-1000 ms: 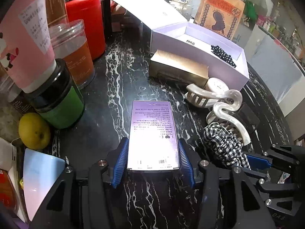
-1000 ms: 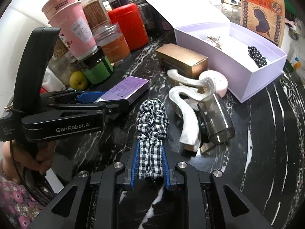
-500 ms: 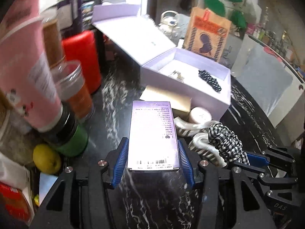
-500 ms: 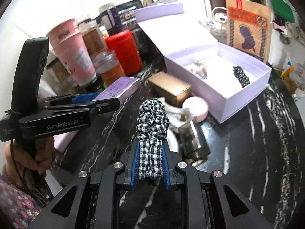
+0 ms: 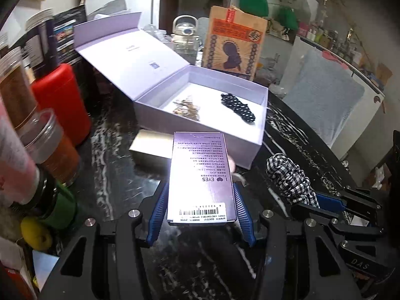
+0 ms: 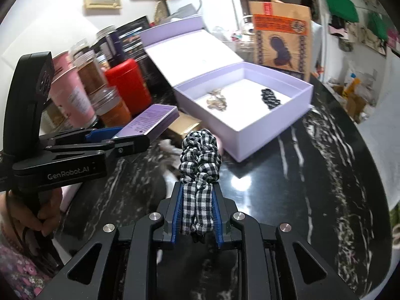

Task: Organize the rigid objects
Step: 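Carry the purple card and gingham scrunchie with both tools into the lavender box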

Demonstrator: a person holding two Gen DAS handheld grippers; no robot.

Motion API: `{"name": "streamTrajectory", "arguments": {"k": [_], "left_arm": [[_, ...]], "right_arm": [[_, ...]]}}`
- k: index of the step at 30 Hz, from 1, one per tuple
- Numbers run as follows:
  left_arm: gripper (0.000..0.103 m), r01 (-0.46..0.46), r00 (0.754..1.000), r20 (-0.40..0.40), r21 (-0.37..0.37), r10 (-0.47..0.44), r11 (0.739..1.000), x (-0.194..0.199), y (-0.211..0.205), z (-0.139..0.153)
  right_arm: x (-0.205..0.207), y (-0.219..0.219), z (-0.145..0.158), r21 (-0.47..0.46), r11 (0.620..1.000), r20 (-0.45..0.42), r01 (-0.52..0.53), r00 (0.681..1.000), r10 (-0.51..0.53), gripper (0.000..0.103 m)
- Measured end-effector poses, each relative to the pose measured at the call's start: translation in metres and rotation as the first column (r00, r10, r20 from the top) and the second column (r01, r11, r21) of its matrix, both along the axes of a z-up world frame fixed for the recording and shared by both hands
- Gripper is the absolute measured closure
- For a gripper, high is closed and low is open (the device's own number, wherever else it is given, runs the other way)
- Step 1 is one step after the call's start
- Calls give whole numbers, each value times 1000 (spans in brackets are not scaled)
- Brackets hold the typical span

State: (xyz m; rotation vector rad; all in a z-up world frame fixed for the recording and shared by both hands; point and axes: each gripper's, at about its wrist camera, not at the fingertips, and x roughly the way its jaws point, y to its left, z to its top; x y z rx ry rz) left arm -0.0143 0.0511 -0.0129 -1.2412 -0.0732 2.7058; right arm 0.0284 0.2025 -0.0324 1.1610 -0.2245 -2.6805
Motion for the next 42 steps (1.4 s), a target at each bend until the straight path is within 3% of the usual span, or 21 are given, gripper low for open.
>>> {"name": "streamTrajectory", "arguments": {"k": [8, 22, 42], "left_arm": [[52, 69, 998, -1, 12, -69, 998, -12, 23, 3], [52, 135, 990, -30, -8, -135, 991, -31, 41, 16], [52, 144, 989, -31, -7, -144, 990, -91, 43, 23]], "right_arm": [[2, 24, 2, -3, 998, -2, 66, 998, -66, 82], [-8, 37, 12, 15, 996, -21, 92, 996, -92, 82], [-67, 58, 21, 6, 997, -38, 75, 996, -75, 82]]}}
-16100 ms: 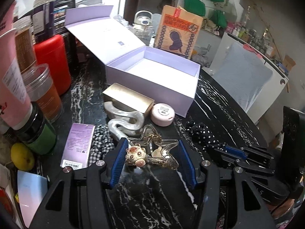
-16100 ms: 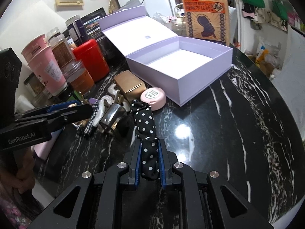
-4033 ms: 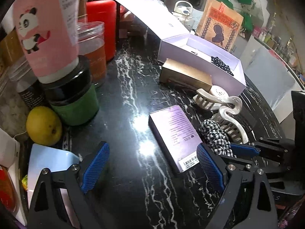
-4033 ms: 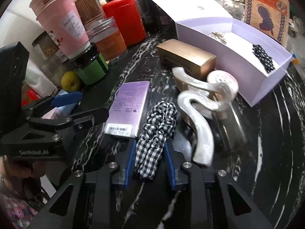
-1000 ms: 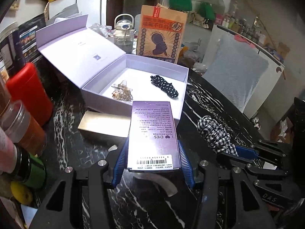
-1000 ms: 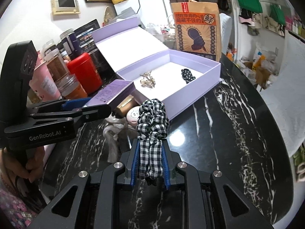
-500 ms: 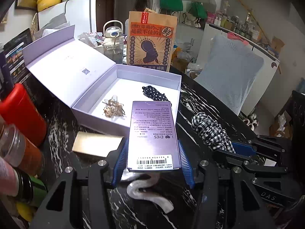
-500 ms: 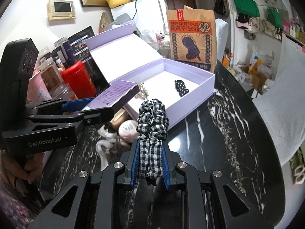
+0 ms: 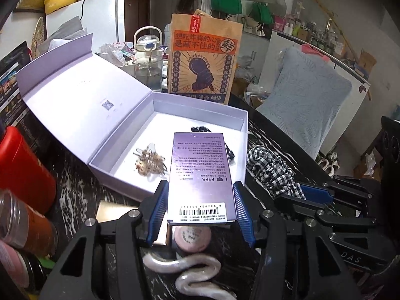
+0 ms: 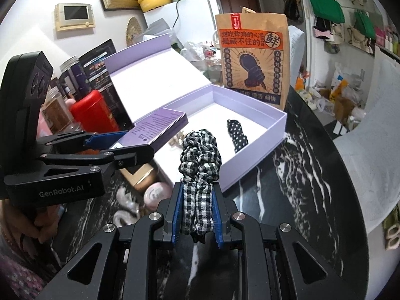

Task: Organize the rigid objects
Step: 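Carry the purple card and gingham scrunchie with both tools into the lavender box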

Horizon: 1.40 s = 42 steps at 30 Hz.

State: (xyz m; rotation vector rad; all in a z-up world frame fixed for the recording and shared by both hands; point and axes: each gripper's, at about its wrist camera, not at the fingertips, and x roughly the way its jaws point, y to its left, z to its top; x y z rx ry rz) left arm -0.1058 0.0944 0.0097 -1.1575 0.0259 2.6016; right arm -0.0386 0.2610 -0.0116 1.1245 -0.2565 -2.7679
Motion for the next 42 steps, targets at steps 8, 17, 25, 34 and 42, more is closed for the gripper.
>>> {"name": "streamTrajectory", "arguments": {"k": [8, 17, 25, 34, 42], "left_arm": [[52, -14, 1000, -7, -7, 14, 1000, -26, -3, 0], [52, -36, 999, -1, -2, 36, 999, -57, -14, -4], [52, -37, 999, 22, 12, 37, 999, -83, -16, -8], [52, -50, 997, 63, 17, 49, 999, -106, -18, -23], [52, -77, 991, 113, -1, 77, 997, -127, -23, -38]], "right_arm": [[-24, 6, 2, -4, 1000, -9, -8, 1000, 8, 82], [-51, 10, 7, 11, 1000, -13, -27, 1000, 27, 82], [-79, 14, 9, 26, 998, 4, -55, 998, 55, 82], [-106, 22, 3, 28, 997, 37, -68, 997, 67, 82], [-126, 28, -11, 21, 997, 74, -68, 995, 67, 82]]}}
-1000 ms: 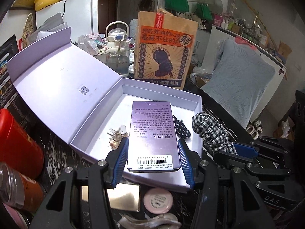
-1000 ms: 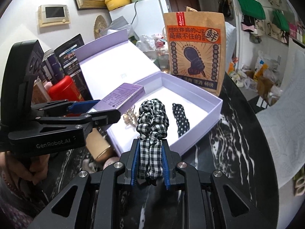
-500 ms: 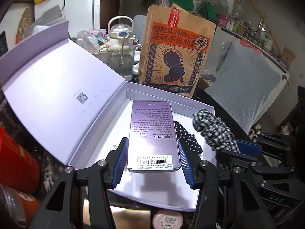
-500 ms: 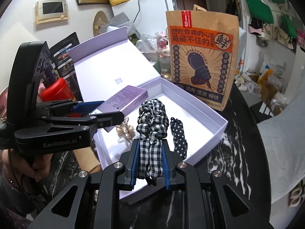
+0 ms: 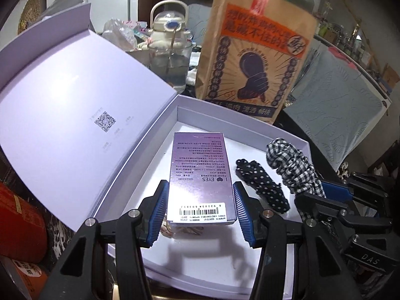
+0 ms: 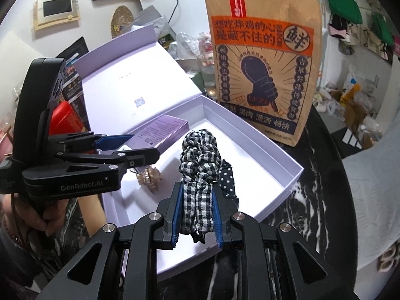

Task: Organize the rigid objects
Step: 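Carry the purple card and gingham scrunchie with both tools into the lavender box, then open the left tool to drop the card while the right tool releases the scrunchie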

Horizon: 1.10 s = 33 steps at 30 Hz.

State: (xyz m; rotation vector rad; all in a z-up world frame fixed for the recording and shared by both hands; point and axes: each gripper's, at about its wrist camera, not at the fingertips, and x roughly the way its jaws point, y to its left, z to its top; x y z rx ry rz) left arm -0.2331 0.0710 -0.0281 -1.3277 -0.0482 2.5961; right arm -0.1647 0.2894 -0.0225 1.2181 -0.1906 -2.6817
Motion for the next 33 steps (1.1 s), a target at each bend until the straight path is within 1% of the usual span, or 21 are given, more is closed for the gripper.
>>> {"name": "streamTrajectory", "arguments": {"k": [4, 8, 11, 14, 18, 21, 22, 25, 33], "left_arm": [[52, 0, 1000, 22, -16, 0, 1000, -10, 0, -8], [52, -3, 1000, 29, -65, 5, 998, -14, 4, -14], [52, -3, 999, 49, -75, 7, 997, -19, 3, -20], [52, -15, 998, 52, -106, 21, 994, -22, 3, -24], [52, -20, 998, 57, -104, 26, 994, -24, 2, -26], [52, -14, 998, 61, -117, 21, 993, -24, 5, -27], [52, -12, 997, 68, -126, 21, 992, -25, 6, -28], [52, -13, 992, 124, -152, 32, 988, -30, 6, -38], [52, -24, 981, 192, -93, 42, 995, -32, -4, -52]], "right_arm": [[-7, 1, -5, 14, 1000, 7, 7, 1000, -7, 82], [-13, 1, -9, 35, 999, 13, 17, 1000, -18, 82], [-16, 1, -13, 65, 998, 20, 26, 999, -28, 82], [-21, 3, -17, 83, 996, 35, 40, 998, -43, 82], [-24, 6, -22, 96, 994, 50, 49, 997, -54, 81], [-26, 7, -26, 95, 994, 64, 48, 996, -54, 81], [-26, 7, -28, 96, 994, 69, 49, 996, -55, 81], [-29, 7, -32, 114, 992, 80, 55, 995, -64, 80], [-35, 6, -34, 140, 988, 107, 62, 991, -77, 79]]}}
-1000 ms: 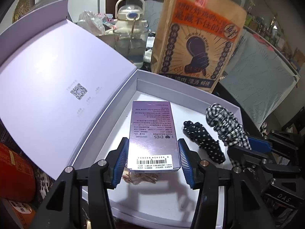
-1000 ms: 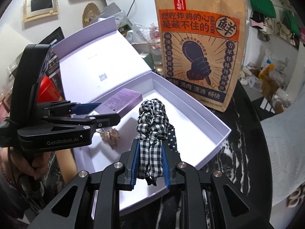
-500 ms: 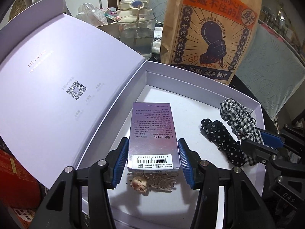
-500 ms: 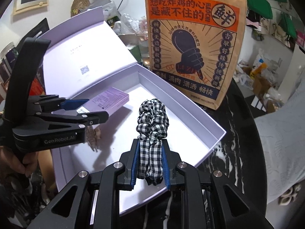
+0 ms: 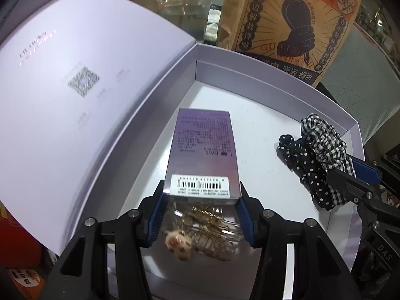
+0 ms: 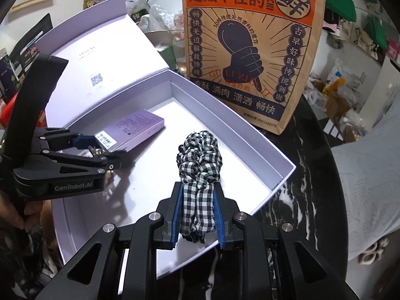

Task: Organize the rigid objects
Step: 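Open the left tool to drop the card while the right tool releases the scrunchie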

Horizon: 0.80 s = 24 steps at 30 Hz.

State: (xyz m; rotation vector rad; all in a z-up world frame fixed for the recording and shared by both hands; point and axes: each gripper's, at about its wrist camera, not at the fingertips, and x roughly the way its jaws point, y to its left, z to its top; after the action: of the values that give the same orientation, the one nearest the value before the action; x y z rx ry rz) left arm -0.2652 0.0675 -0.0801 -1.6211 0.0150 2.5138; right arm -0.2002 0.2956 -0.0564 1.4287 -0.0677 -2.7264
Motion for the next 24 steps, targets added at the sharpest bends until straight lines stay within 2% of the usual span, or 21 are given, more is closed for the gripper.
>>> {"name": "streamTrajectory", "arguments": {"k": [3, 5, 9, 15, 24], "left_arm": [[52, 2, 1000, -11, 21, -2, 1000, 3, -2, 2], [52, 6, 1000, -18, 23, -6, 1000, 6, -2, 5], [52, 21, 999, -44, 20, -20, 1000, 13, -1, 15], [52, 35, 995, -94, -2, -35, 999, 25, 5, 32], [52, 32, 994, -105, -27, -34, 999, 36, 6, 41]], "right_arm": [[-1, -2, 0, 11, 1000, 10, -1, 1000, 1, 77], [-3, -4, 0, 20, 1000, 20, -2, 1000, 2, 71], [0, -7, 5, 44, 999, 17, -6, 1000, 5, 67], [8, -6, 12, 27, 1000, 7, 12, 1000, -12, 66], [19, -11, 27, 20, 1000, -18, 1, 1000, -1, 65]]}}
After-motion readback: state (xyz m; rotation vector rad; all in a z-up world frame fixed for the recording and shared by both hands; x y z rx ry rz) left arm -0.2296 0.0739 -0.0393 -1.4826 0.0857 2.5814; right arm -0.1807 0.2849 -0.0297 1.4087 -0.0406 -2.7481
